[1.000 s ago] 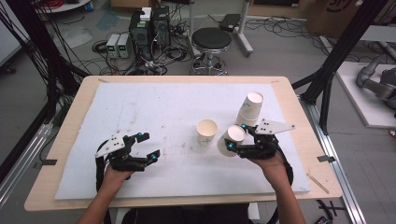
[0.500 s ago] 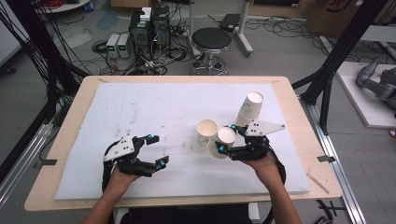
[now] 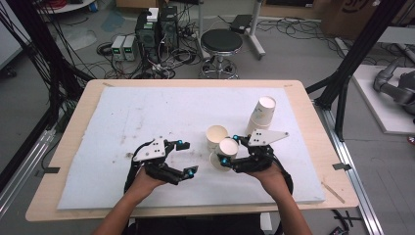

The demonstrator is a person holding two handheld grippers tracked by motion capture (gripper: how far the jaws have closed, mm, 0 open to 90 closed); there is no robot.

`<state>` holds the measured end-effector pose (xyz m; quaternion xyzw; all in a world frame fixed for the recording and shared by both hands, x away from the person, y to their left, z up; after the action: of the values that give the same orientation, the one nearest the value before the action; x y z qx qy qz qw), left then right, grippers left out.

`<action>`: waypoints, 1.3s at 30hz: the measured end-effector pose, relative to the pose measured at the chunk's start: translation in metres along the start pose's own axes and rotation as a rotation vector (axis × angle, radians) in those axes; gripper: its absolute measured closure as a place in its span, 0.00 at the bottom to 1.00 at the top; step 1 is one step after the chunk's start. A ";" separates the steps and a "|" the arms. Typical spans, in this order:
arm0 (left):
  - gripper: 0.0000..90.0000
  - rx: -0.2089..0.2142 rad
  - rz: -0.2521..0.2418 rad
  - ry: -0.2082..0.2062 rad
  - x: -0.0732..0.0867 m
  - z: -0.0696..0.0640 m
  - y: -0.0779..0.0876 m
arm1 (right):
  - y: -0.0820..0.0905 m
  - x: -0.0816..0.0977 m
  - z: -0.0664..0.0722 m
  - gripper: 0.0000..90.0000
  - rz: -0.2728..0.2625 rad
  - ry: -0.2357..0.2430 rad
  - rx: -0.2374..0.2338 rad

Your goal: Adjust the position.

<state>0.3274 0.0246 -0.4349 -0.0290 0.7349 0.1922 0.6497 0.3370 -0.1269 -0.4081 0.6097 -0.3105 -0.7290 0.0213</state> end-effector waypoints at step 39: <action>0.35 0.132 0.080 -0.037 -0.003 -0.021 -0.047 | -0.018 -0.004 0.020 0.22 -0.043 -0.039 -0.107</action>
<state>0.3218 -0.0264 -0.4416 0.0469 0.7345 0.1696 0.6554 0.3259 -0.1022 -0.4120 0.5996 -0.2582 -0.7568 0.0323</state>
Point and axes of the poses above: each handheld gripper's, and its own axes: y roughly backward along the jaws, x roughly out of its underside, z roughly to its left, the point moved 9 cm from there along -y, roughly forward along the jaws, and after that the axes turned 5 degrees about z, right-handed, at the moved point
